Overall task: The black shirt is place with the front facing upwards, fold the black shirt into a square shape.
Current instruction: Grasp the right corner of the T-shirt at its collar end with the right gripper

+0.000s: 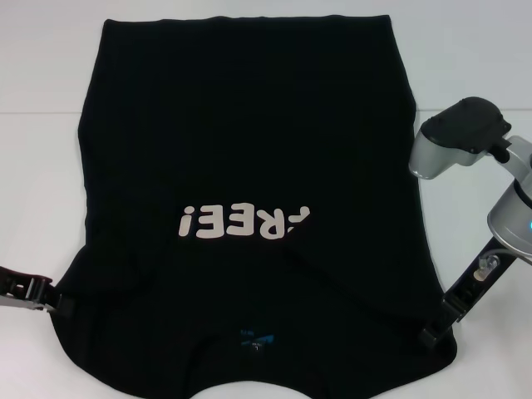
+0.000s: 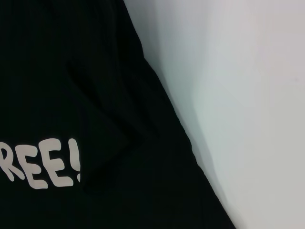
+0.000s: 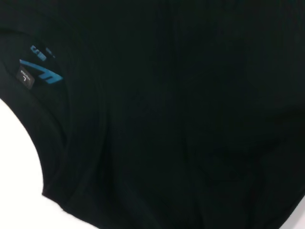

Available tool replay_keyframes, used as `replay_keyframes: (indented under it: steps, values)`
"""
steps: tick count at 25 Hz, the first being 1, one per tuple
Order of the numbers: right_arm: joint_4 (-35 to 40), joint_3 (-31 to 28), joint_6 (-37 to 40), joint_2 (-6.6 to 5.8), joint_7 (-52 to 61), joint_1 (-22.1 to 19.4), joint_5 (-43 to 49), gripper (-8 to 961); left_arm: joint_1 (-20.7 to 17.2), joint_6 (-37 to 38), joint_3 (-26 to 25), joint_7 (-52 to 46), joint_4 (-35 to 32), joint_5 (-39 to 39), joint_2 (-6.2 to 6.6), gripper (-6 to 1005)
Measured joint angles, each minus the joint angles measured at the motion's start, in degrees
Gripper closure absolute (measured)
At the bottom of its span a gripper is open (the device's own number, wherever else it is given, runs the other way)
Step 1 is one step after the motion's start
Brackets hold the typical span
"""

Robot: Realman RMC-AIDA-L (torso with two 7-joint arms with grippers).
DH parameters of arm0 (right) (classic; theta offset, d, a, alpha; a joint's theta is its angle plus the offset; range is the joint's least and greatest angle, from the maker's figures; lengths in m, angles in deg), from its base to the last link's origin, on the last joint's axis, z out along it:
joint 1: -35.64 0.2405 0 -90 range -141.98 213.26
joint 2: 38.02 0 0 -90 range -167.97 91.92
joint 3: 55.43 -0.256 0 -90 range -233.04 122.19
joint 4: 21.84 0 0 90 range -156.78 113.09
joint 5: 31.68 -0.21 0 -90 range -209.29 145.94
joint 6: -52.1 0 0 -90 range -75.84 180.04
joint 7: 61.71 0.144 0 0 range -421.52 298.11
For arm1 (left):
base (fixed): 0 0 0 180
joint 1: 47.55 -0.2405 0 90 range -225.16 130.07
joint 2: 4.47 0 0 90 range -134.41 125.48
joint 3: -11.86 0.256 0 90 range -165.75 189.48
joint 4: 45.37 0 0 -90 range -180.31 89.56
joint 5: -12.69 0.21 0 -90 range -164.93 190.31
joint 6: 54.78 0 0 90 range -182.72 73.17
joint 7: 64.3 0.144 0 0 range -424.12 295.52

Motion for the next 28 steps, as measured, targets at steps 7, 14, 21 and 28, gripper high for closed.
replay_keyframes:
  steps: [7,14,21,28]
  values:
    - [0.0,4.9,-2.2,0.0,0.1,-0.6,0.2,199,0.0,-0.1,0.0,0.3,0.1,-0.1,0.06,949]
    - [0.1,5.3,-2.4,0.0,0.1,-0.2,0.0,455,0.2,-0.2,0.0,0.6,0.1,-0.2,0.07,949]
    - [0.0,5.4,-2.5,0.0,0.1,0.0,0.0,721,0.3,-0.7,0.0,0.6,0.7,-0.2,0.1,949]
    - [0.1,5.2,-2.4,0.0,0.1,0.1,-0.1,870,0.4,-0.9,0.0,0.7,1.5,-0.6,0.41,949]
